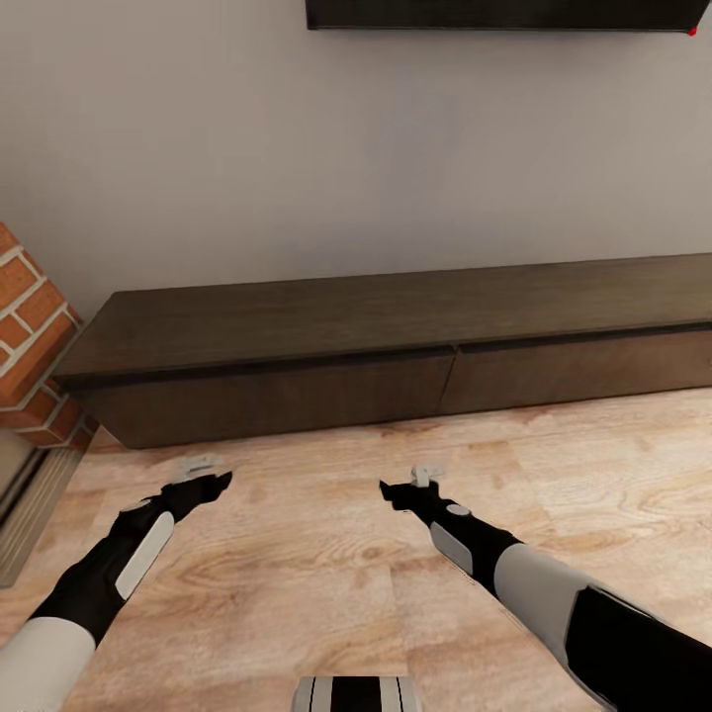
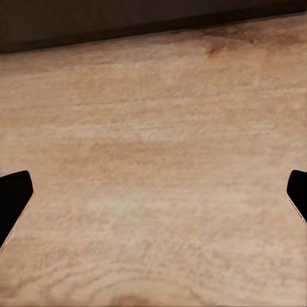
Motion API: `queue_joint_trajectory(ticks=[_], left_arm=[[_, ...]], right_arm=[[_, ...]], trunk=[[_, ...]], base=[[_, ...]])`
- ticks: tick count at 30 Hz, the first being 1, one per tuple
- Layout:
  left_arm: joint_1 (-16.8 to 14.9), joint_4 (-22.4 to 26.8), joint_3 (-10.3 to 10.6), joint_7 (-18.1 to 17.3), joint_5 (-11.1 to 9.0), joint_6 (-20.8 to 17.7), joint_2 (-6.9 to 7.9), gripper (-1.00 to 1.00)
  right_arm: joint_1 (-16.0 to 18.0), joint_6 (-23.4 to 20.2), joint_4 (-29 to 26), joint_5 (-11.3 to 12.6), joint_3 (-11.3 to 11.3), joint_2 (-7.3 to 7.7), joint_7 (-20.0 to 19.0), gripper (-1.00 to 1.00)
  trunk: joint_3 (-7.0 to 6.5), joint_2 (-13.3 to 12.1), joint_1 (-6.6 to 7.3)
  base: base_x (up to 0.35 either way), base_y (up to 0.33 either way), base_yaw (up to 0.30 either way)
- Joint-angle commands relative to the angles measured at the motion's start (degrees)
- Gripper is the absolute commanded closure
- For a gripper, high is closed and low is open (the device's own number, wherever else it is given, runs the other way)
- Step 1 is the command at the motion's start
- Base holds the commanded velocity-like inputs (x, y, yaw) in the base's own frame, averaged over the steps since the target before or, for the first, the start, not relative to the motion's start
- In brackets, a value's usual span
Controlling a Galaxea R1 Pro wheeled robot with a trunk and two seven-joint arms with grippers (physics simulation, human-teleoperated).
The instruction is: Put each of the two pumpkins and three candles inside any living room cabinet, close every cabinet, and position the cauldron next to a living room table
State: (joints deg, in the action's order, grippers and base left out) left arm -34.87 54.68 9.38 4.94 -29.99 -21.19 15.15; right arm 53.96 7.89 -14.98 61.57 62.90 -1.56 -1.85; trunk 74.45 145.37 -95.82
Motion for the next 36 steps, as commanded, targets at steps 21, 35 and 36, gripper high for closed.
queue_joint_trajectory(ticks=[21, 35, 36], left_arm=[[0.0, -6.0, -10.0, 0.4, -0.9, -12.0, -0.27, -1.00], [0.0, -5.9, -9.9, 0.5, -0.7, -13.7, -0.27, -1.00], [0.0, -6.0, -9.9, 0.5, -0.6, -14.2, -0.22, -1.00]], right_arm=[[0.0, -11.8, -7.3, 0.7, 0.3, 3.05, 3.5, -1.00], [0.0, -21.2, -7.3, 1.0, 0.1, 4.13, 6.5, -1.00], [0.0, -21.2, -7.2, 1.0, 0.0, 4.15, 6.5, -1.00]], trunk=[[0.04, 0.0, 0.01], [0.04, 0.0, 0.01], [0.04, 0.0, 0.01]], base=[[0.000, 0.000, 0.000], [0.000, 0.000, 0.000], [0.000, 0.000, 0.000]])
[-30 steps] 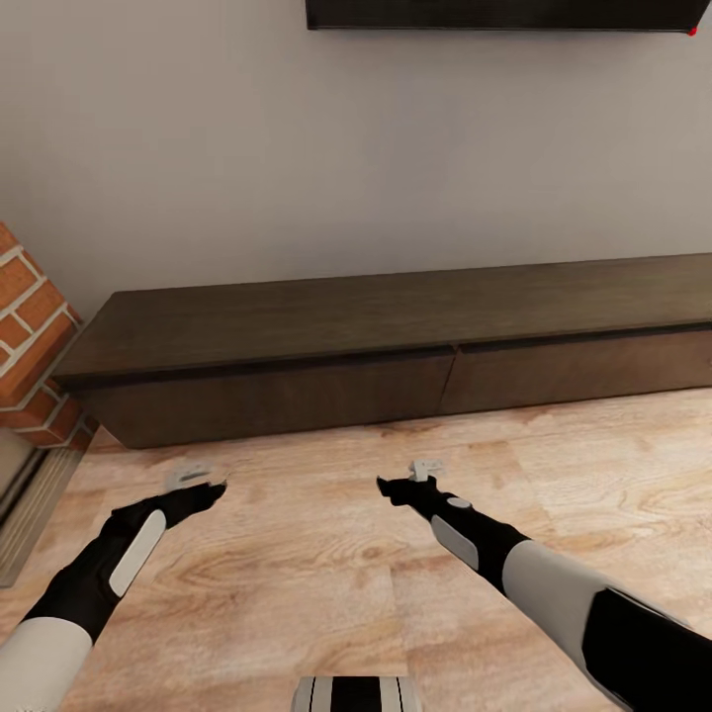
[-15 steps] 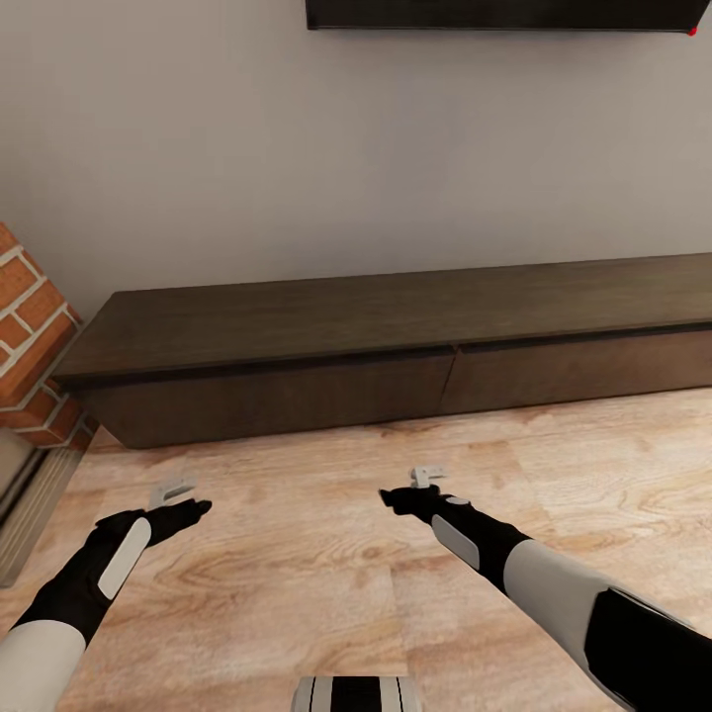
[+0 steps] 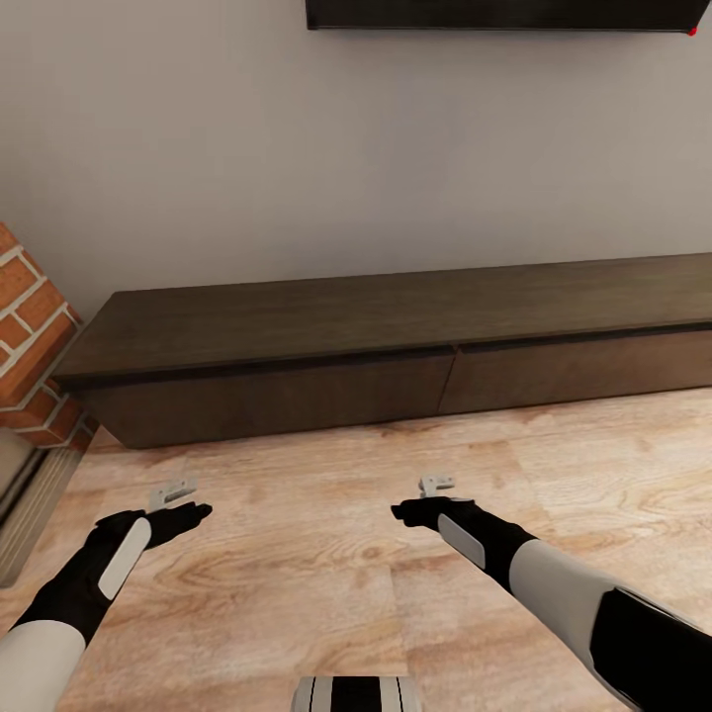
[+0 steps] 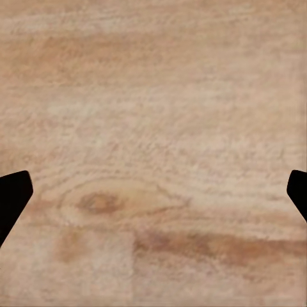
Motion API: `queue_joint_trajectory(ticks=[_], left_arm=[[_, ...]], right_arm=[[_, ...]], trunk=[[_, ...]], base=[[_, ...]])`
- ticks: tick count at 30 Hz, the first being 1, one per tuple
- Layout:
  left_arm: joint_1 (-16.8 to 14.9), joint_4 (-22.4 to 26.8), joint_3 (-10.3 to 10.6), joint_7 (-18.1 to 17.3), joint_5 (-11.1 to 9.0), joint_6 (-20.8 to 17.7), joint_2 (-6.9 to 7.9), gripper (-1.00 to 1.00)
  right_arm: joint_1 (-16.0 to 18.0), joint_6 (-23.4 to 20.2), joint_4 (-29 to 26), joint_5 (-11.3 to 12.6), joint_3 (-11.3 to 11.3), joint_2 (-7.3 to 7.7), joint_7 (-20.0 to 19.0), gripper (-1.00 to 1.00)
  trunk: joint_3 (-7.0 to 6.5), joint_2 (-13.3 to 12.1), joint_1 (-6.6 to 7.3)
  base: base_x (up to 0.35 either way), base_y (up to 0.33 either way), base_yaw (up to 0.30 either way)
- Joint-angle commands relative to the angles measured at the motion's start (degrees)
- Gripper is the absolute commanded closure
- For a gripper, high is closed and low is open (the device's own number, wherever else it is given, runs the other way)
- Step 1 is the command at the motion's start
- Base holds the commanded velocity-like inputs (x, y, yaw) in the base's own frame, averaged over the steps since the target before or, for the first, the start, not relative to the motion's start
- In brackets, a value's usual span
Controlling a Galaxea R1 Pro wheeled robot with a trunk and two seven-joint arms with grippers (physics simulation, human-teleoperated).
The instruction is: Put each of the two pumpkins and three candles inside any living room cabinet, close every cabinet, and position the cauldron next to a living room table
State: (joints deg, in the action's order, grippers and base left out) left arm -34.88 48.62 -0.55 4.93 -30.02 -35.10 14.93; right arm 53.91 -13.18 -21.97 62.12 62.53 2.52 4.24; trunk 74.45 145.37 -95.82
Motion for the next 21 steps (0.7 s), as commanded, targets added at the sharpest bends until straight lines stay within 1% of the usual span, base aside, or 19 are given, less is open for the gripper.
queue_joint_trajectory(ticks=[1, 5, 9, 14, 21], left_arm=[[0.0, 0.1, 0.0, 0.5, -0.6, -0.6, 0.08, -1.00], [0.0, 0.0, -0.1, 0.2, -0.7, -1.7, 0.34, -1.00], [0.0, 0.0, -0.1, 0.1, -0.1, -2.0, 0.25, -1.00], [0.0, 0.0, -0.1, 0.1, 0.0, -2.1, 0.28, -1.00], [0.0, 0.0, 0.0, 0.1, 0.0, -2.1, 0.16, -1.00]], right_arm=[[0.1, -0.2, -0.2, 0.5, 0.3, 0.08, 0.4, -1.00], [0.1, -0.3, 0.0, 0.4, -0.2, 0.06, 0.4, -1.00], [0.1, -0.3, -0.1, 0.2, -0.3, 0.09, 0.4, -1.00], [0.1, -0.1, -0.3, 0.1, -0.3, 0.18, 0.1, -1.00], [0.1, 0.0, -0.4, 0.4, -0.3, 0.20, 0.0, -1.00]], trunk=[[0.05, 0.0, 0.01], [0.05, 0.0, 0.01], [0.05, 0.0, 0.01], [0.05, 0.0, 0.01], [0.07, 0.0, 0.01]], base=[[0.000, 0.000, 0.000], [0.000, 0.000, 0.000], [-0.025, 0.000, 0.000], [-0.201, 0.000, 0.000], [-0.271, 0.000, -0.011]])
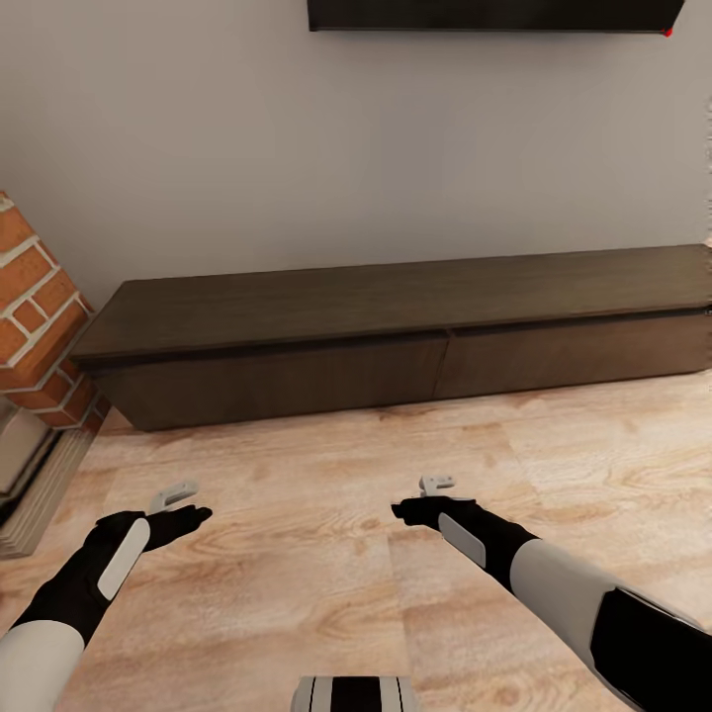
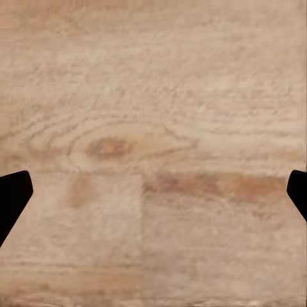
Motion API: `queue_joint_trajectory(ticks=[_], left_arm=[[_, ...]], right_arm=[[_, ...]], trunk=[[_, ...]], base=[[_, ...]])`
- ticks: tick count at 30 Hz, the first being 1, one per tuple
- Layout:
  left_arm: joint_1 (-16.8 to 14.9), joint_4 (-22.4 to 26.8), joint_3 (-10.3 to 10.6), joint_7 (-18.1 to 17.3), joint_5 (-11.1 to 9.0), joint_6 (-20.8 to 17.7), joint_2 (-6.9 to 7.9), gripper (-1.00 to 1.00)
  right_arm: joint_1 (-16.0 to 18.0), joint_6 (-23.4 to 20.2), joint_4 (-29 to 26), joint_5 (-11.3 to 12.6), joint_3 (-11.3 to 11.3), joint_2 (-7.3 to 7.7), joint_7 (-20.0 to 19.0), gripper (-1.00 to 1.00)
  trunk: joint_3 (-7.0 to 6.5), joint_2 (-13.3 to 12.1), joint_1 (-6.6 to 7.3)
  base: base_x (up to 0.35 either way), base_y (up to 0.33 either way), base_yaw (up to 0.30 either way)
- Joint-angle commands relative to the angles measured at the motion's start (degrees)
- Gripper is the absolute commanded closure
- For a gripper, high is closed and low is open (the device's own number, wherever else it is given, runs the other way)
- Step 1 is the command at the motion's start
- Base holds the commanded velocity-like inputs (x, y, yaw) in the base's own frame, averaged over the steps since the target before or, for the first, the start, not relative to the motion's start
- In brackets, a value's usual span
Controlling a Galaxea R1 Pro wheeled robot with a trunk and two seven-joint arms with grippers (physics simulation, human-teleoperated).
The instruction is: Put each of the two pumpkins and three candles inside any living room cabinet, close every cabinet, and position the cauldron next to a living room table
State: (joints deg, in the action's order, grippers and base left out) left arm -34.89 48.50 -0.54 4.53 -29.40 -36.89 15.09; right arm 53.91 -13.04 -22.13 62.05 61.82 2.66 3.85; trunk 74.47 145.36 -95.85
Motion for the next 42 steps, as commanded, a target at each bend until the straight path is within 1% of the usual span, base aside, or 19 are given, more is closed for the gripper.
queue_joint_trajectory(ticks=[1, 6, 9, 13, 19, 27, 33, 42], left_arm=[[0.0, 0.1, 0.0, 0.5, -0.6, -0.3, 0.00, -1.00], [0.0, 0.1, 0.1, 0.5, -0.6, -0.3, 0.16, -1.00], [0.0, 0.1, 0.1, 0.5, -0.6, -0.3, 0.13, -1.00], [0.0, 0.1, 0.1, 0.4, -0.7, -0.3, 0.17, -1.00], [0.0, 0.1, 0.1, 0.3, -0.6, -0.3, 0.29, -1.00], [0.0, 0.1, 0.2, 0.3, -0.4, -0.3, 0.31, -1.00], [0.0, 0.1, 0.2, 0.3, -0.4, -0.3, 0.26, -1.00], [0.0, 0.1, 0.2, 0.3, -0.4, -0.3, 0.09, -1.00]], right_arm=[[0.1, -0.1, -0.2, 0.5, 0.3, 0.07, 0.4, -1.00], [0.1, 0.2, 0.0, 0.5, -0.3, 0.19, -0.1, -1.00], [0.1, 0.3, 0.2, 0.5, -0.4, 0.35, -1.4, -1.00], [0.1, 0.3, 0.3, 0.5, -0.5, 0.95, -3.3, -1.00], [0.1, 0.3, 0.3, 0.4, -0.5, 1.03, -3.7, -1.00], [0.1, 0.3, 0.3, 0.4, -0.4, 1.04, -4.0, -1.00], [0.1, 0.3, 0.3, 0.4, -0.4, 1.07, -4.1, -1.00], [0.1, -0.4, 0.4, 0.5, -0.5, 1.56, -3.3, -1.00]], trunk=[[0.08, 0.0, 0.04], [0.34, 0.0, 0.04], [0.54, 0.0, 0.04], [0.81, 0.0, 0.04], [1.23, 0.0, 0.04], [1.80, 0.0, 0.04], [2.22, 0.0, 0.04], [2.33, 0.0, 0.04]], base=[[-0.296, 0.000, -0.106], [-0.301, 0.000, -0.164], [-0.303, 0.011, -0.196], [-0.303, 0.046, -0.201], [-0.189, 0.086, -0.198], [0.017, 0.018, -0.194], [0.130, -0.102, -0.183], [0.144, -0.140, -0.030]])
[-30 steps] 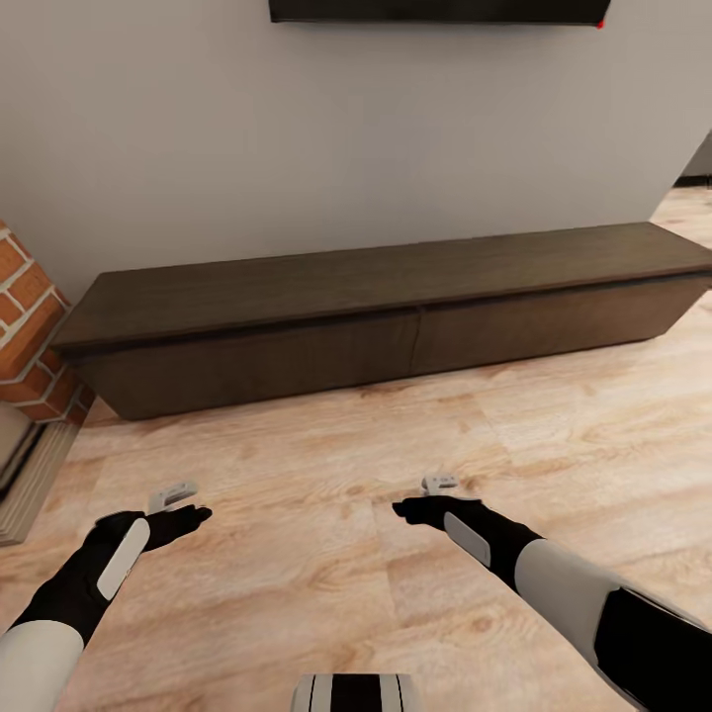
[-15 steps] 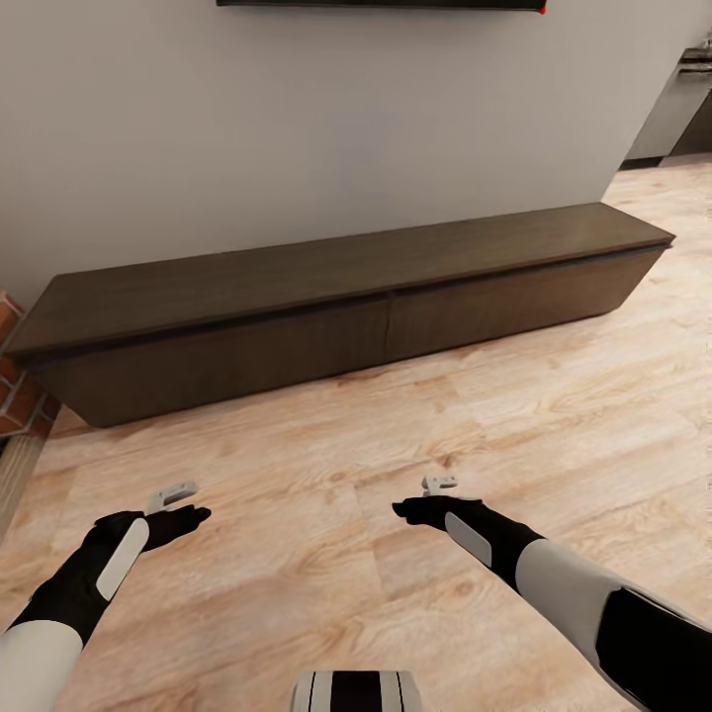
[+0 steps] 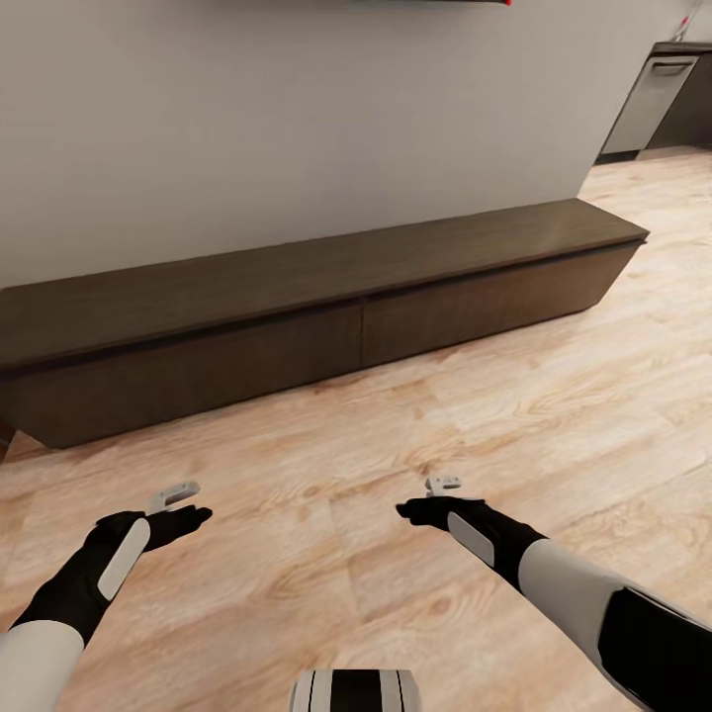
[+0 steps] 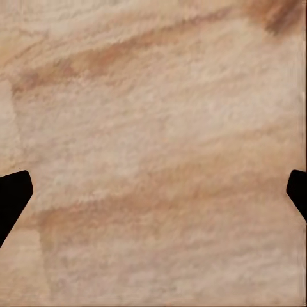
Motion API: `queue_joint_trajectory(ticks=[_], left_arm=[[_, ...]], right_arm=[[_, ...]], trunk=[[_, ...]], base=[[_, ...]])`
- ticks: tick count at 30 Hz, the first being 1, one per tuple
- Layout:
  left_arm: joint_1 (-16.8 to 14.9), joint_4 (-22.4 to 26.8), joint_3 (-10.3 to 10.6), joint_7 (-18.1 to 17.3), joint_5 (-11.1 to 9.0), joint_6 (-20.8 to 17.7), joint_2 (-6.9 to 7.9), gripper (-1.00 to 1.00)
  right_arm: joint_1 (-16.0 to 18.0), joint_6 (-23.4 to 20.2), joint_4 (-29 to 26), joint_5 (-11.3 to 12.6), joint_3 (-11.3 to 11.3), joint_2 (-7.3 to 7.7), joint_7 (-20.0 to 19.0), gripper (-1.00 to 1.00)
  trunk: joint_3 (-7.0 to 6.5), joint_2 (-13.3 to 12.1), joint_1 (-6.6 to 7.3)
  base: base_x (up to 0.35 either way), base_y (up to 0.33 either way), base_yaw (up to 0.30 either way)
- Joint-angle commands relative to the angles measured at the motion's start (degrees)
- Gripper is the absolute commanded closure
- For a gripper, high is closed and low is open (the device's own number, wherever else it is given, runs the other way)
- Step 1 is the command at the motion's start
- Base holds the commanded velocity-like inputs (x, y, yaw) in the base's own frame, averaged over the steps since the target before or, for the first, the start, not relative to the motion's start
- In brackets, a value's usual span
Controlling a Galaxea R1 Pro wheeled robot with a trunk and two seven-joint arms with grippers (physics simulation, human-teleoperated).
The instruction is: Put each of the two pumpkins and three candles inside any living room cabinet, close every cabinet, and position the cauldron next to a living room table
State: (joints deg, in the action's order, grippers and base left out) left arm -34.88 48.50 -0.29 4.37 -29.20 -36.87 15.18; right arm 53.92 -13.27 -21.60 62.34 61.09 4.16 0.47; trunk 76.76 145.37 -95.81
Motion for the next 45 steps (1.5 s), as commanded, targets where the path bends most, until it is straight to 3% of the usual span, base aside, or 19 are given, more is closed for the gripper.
queue_joint_trajectory(ticks=[1, 9, 16, 19, 23, 27, 32, 45], left_arm=[[0.0, 0.1, 0.0, 0.5, -0.6, -0.3, -0.02, -1.00], [0.0, 0.1, 1.2, 0.4, -0.6, -0.3, -0.16, -1.00], [0.0, 0.1, 2.7, 0.4, -0.7, -0.3, -0.23, -1.00], [0.0, 0.2, 3.3, 0.4, -0.7, -0.3, -0.24, -1.00], [0.0, 0.6, 4.3, 0.4, -0.8, -0.3, -0.30, -1.00], [0.0, 0.7, 5.7, 0.4, -0.8, -0.3, -0.32, -1.00], [0.0, 0.7, 7.0, 0.3, -0.8, -0.3, -0.29, -1.00], [0.0, 0.7, 7.4, 0.3, -0.8, 0.0, -0.32, -1.00]], right_arm=[[0.0, -0.1, -0.1, 0.2, 0.3, 0.02, 0.1, -1.00], [0.0, -0.2, 0.0, 0.3, 0.0, 0.19, 0.1, -1.00], [0.0, -0.2, 0.2, 0.3, -5.8, 0.82, 0.0, -1.00], [0.0, -0.2, 1.1, 0.3, -6.9, 0.91, 0.3, -1.00], [0.0, -0.1, 2.8, 0.3, -7.2, 1.23, 0.0, -1.00], [0.0, -0.2, 3.0, 0.3, -7.3, 2.55, -0.6, -1.00], [0.0, -0.2, 3.0, 0.3, -7.4, 2.76, -0.6, -1.00], [0.0, -0.3, 2.7, -0.3, -7.1, 3.62, -2.9, -1.00]], trunk=[[0.04, 0.0, 0.00], [0.05, 0.0, 0.00], [0.08, 0.0, 0.00], [0.16, 0.0, 0.00], [0.24, 0.0, 0.00], [0.25, 0.0, 0.00], [0.28, 0.0, 0.00], [0.66, 0.0, 0.00]], base=[[0.128, -0.123, -0.003], [0.209, -0.114, 0.000], [0.207, -0.111, -0.037], [0.148, -0.056, -0.185], [0.139, -0.011, -0.253], [0.136, -0.005, -0.272], [0.099, -0.057, -0.274], [0.009, -0.007, -0.272]])
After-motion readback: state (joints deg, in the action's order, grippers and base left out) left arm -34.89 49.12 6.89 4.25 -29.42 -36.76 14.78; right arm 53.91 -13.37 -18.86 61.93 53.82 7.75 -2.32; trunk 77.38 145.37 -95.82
